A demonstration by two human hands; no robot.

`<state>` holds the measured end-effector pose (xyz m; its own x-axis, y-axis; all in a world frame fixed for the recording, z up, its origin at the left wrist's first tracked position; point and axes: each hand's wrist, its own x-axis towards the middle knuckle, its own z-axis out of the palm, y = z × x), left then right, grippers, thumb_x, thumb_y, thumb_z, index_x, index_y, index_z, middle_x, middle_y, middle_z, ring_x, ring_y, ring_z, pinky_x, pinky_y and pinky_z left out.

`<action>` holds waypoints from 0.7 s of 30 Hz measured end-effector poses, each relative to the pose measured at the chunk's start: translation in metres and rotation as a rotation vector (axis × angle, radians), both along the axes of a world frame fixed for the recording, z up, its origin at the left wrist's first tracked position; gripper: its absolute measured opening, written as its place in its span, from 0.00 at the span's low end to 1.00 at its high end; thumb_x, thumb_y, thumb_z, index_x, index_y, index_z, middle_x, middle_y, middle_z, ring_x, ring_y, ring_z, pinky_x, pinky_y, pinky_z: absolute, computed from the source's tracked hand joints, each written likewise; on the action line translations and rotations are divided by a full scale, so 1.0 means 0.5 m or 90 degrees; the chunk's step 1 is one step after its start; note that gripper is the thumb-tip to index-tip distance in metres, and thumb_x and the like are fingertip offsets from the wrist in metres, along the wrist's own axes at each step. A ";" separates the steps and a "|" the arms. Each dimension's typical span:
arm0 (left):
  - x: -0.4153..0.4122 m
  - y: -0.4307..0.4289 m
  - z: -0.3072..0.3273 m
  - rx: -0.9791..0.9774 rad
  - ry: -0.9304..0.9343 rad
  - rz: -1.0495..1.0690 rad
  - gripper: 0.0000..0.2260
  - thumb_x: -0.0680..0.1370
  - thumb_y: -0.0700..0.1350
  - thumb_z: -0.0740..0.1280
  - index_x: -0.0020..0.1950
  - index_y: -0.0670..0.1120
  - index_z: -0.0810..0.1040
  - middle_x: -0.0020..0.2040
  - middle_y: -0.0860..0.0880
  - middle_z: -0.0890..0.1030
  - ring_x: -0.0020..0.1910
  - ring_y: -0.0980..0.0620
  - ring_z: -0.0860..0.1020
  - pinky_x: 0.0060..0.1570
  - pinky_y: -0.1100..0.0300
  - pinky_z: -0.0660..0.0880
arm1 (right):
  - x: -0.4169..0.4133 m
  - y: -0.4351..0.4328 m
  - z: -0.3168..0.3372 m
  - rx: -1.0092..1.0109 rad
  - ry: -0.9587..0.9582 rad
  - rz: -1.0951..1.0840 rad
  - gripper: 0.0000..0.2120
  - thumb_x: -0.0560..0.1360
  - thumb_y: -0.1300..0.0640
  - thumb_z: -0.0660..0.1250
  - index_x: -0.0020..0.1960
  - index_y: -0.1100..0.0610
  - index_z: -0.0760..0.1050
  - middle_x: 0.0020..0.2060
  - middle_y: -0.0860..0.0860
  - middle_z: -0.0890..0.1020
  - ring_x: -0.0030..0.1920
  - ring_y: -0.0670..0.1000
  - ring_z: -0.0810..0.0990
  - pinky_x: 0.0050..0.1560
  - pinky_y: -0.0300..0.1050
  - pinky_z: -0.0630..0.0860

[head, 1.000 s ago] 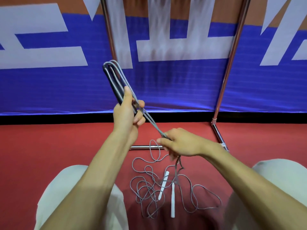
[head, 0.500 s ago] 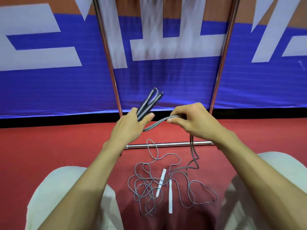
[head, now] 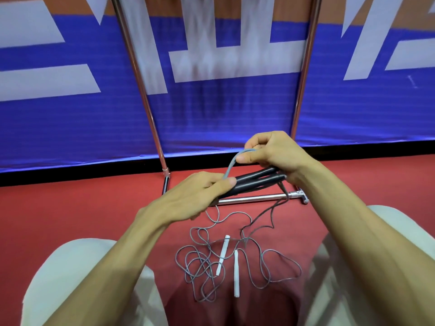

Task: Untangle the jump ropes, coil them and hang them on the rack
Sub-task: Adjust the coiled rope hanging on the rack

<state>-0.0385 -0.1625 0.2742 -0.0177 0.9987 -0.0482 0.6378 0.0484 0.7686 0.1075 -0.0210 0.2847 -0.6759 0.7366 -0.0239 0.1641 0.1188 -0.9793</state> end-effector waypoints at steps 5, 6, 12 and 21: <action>0.002 -0.002 0.004 0.087 -0.037 0.078 0.16 0.84 0.44 0.55 0.36 0.44 0.66 0.27 0.50 0.68 0.21 0.59 0.63 0.24 0.67 0.61 | -0.004 0.009 -0.011 -0.193 0.109 0.075 0.09 0.71 0.68 0.67 0.33 0.59 0.75 0.23 0.46 0.73 0.25 0.42 0.71 0.27 0.32 0.68; -0.001 0.002 0.003 0.103 -0.043 0.113 0.16 0.83 0.42 0.55 0.35 0.45 0.65 0.27 0.50 0.68 0.21 0.59 0.64 0.25 0.66 0.62 | -0.007 0.007 -0.014 -0.202 0.118 0.078 0.14 0.73 0.69 0.63 0.31 0.58 0.73 0.23 0.46 0.72 0.25 0.42 0.70 0.28 0.33 0.68; -0.019 0.021 0.002 0.179 -0.143 0.291 0.13 0.80 0.39 0.53 0.51 0.52 0.76 0.26 0.49 0.71 0.18 0.58 0.64 0.20 0.68 0.60 | -0.038 -0.008 -0.037 -0.264 0.134 0.041 0.08 0.73 0.67 0.60 0.40 0.60 0.76 0.33 0.54 0.75 0.27 0.45 0.68 0.30 0.37 0.62; -0.092 0.021 0.005 0.279 0.101 0.488 0.13 0.77 0.43 0.52 0.34 0.41 0.67 0.32 0.37 0.71 0.34 0.41 0.66 0.36 0.50 0.60 | -0.040 -0.068 -0.043 0.233 -0.265 0.200 0.13 0.79 0.52 0.64 0.41 0.59 0.79 0.24 0.53 0.78 0.22 0.46 0.75 0.26 0.33 0.69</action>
<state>-0.0844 -0.1520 0.2768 -0.6615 0.6381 0.3940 0.6513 0.2284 0.7236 0.0877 -0.0549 0.2633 -0.8494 0.5151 -0.1149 0.4250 0.5386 -0.7275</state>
